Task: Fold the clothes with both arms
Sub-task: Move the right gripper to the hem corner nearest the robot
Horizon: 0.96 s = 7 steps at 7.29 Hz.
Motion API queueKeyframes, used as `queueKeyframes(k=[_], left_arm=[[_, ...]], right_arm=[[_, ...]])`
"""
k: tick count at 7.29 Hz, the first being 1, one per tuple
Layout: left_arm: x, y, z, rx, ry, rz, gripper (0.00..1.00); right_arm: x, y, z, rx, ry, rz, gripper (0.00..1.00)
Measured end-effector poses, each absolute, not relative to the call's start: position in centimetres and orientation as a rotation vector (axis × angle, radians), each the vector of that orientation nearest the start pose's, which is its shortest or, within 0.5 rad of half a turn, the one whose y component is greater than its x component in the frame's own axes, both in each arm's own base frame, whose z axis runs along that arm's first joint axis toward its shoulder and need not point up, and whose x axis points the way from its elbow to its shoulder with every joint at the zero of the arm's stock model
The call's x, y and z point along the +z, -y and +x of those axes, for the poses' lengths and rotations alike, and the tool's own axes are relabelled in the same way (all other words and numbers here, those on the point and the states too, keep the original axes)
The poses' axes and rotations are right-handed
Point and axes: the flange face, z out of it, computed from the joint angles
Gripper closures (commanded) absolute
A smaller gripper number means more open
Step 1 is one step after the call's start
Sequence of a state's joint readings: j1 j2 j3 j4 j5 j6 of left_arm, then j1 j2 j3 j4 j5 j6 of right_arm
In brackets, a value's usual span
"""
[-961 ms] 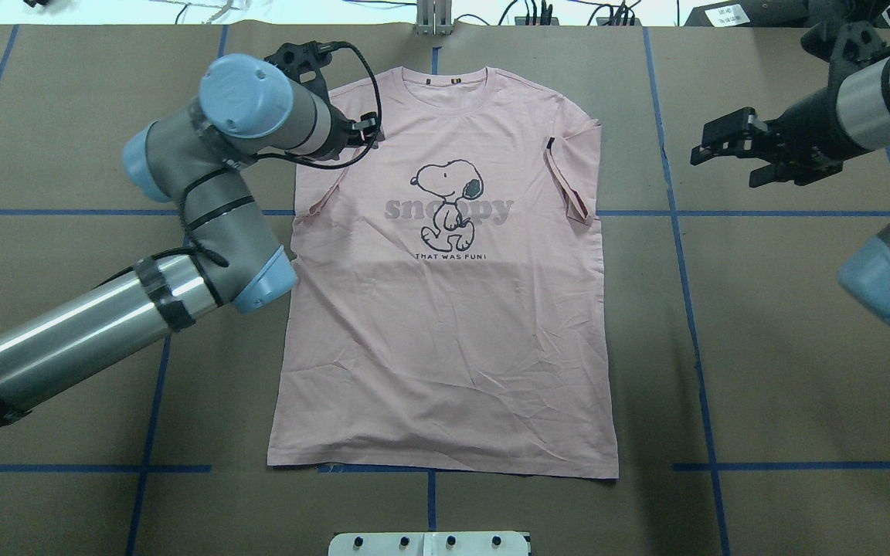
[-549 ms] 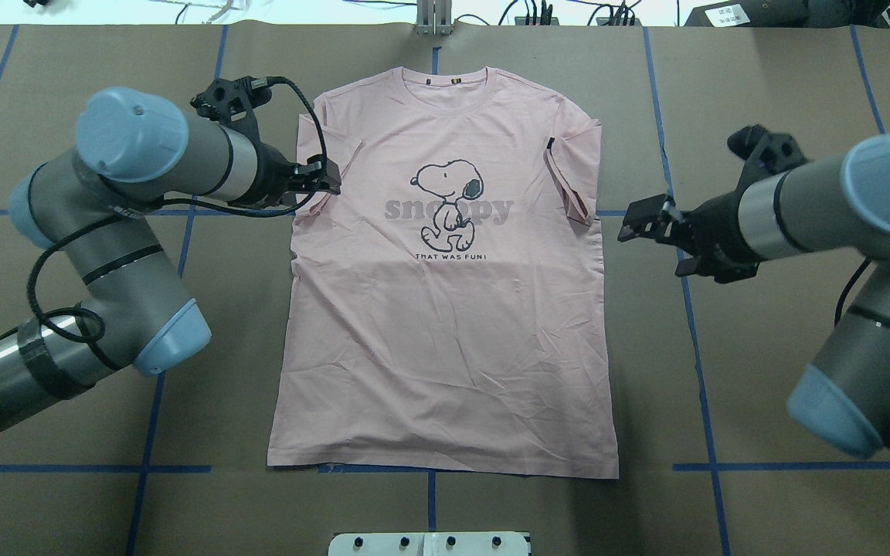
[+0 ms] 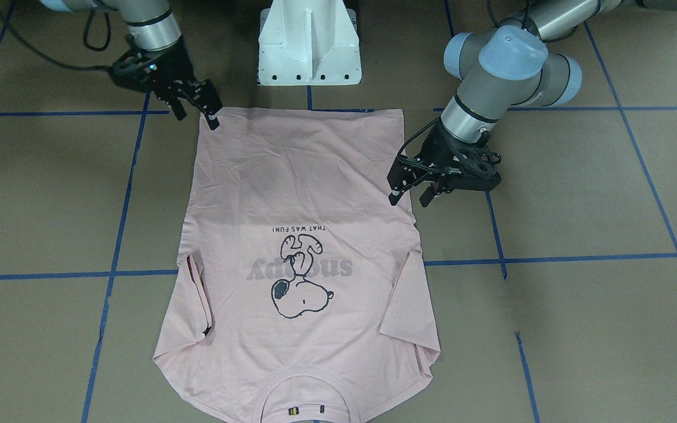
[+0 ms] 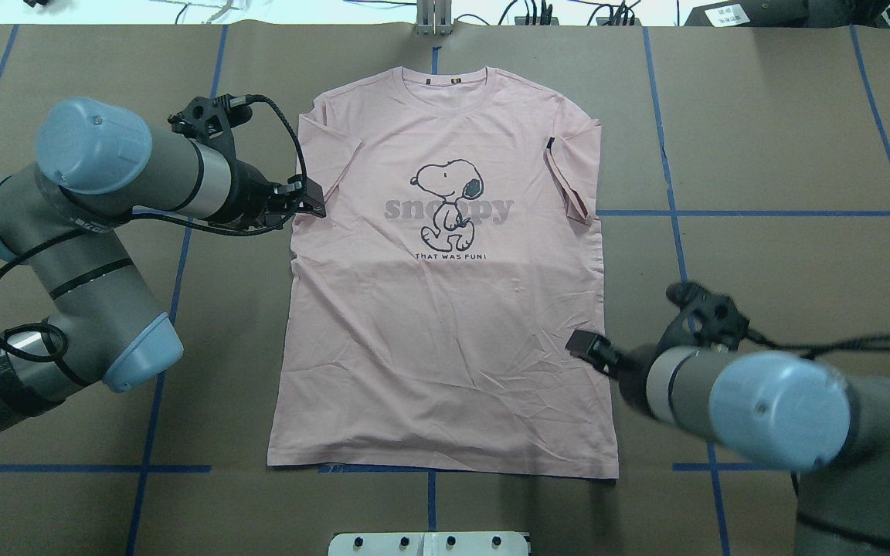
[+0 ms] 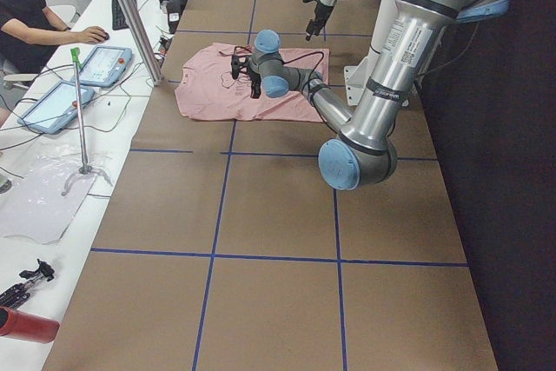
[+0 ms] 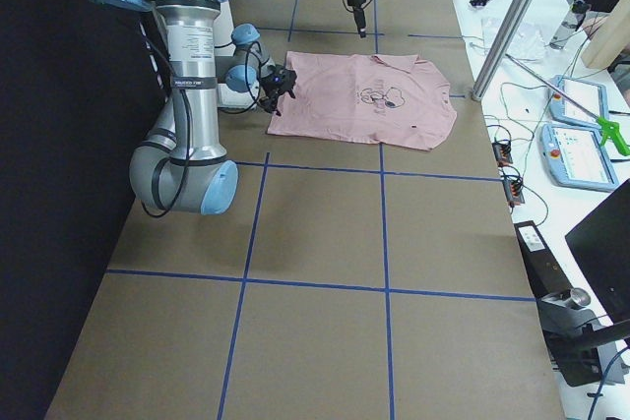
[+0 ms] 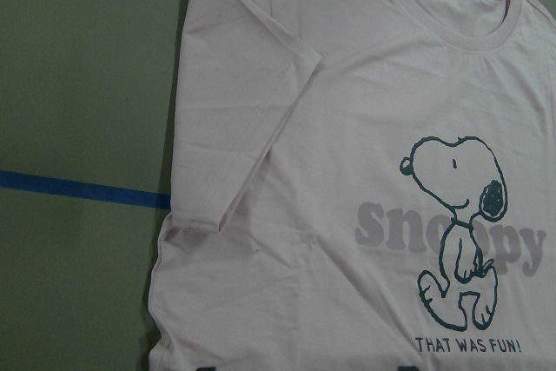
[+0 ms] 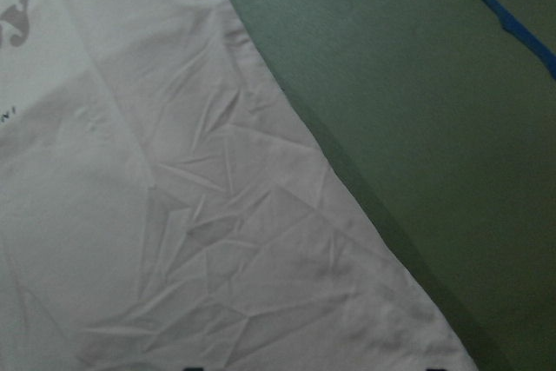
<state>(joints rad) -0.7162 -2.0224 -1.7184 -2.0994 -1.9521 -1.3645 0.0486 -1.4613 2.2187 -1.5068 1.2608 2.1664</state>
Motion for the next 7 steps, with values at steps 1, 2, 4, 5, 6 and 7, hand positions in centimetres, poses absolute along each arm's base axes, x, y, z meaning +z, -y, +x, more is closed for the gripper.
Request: queueKeyframes(k=[1,2,4,5,6,7], left_arm=[[27.4,49.0,41.7,-0.237,-1.148,0.189,0.19],[27.5,49.0,41.7,-0.237,-1.147,0.188,0.17],[27.4,48.9,41.7,-0.245,-1.15,0.184,0.17],[27.3,48.9,41.8,-0.257,-1.152,0.176,0.17],[27.3,48.9,41.8,-0.263,-1.153,0.172,0.17],[27.3,48.9,41.8,-0.265,-1.153,0.171,0.17]], right_arm=[[32.0,16.7,-47.5,0.75,0.85,0.063,0.14],[33.3,15.5,-49.1,0.754,0.817,0.063,0.15],[34.9,15.1,-50.0,0.762,0.78,0.07,0.18],[35.7,15.1,-49.9,0.762,0.766,0.075,0.19],[36.3,15.1,-49.8,0.761,0.754,0.08,0.28],[36.6,15.1,-49.8,0.76,0.746,0.082,0.55]])
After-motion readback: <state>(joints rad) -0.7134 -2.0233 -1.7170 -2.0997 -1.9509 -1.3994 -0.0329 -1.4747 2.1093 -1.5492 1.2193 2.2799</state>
